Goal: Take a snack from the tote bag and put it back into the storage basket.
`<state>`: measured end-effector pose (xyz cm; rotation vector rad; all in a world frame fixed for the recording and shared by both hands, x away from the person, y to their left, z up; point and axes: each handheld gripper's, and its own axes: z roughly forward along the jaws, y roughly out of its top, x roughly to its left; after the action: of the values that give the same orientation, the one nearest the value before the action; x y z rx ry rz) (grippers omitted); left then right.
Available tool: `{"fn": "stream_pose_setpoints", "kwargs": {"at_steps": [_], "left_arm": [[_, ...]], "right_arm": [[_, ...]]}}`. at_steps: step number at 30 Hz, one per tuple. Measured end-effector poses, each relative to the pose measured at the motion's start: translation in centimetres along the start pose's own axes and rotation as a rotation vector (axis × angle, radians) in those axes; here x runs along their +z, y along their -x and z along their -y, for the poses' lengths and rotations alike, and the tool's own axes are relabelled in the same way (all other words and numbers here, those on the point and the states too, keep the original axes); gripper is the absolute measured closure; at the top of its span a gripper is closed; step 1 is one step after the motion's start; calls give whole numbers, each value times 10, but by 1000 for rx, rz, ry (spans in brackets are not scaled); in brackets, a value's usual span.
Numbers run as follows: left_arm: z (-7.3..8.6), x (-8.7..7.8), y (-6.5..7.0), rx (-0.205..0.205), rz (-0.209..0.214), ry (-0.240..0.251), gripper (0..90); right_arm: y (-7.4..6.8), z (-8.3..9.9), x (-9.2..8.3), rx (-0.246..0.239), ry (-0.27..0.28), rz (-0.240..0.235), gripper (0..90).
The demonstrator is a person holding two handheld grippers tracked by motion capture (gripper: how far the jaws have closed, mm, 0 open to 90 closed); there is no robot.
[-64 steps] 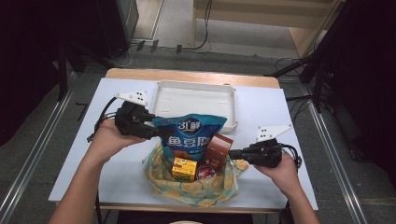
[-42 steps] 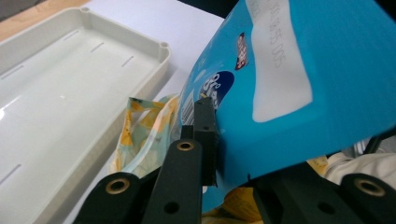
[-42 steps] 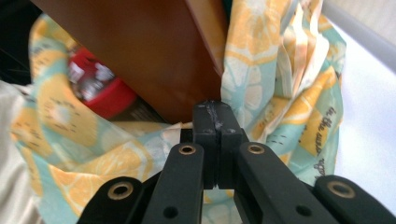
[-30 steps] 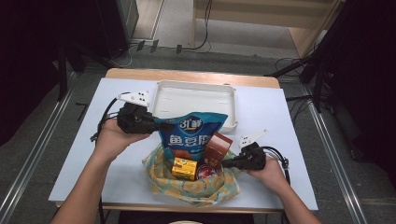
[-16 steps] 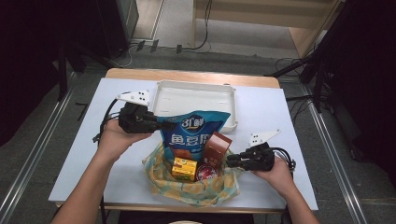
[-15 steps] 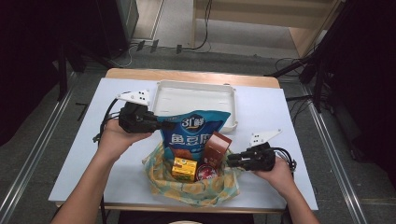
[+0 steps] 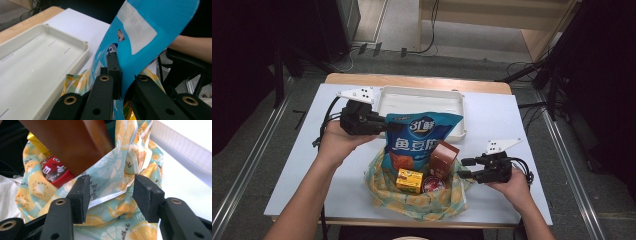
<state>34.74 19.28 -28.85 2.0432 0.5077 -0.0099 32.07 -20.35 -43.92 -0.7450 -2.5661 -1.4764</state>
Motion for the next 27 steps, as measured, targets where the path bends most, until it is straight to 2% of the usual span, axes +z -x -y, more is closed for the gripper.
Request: {"fn": "stream_pose_setpoints", "kwargs": {"at_steps": [4,10,14,21,27], "left_arm": [[-11,-5,2,7,-3,26,899],[-23,-11,5,13,-22,59,899],[-34,-23,7,22,-35,97,898],[-44,-40,11,52,-54,103,898],[-54,-63,11,65,-107,113,898]], "right_arm": [[-2,-1,-2,-8,21,-7,473],[-2,-1,-1,-3,7,-10,466],[-3,-1,-1,-9,4,-11,462],[-3,-1,-2,-7,20,-12,422],[-4,-2,-1,-10,20,-12,401]]}}
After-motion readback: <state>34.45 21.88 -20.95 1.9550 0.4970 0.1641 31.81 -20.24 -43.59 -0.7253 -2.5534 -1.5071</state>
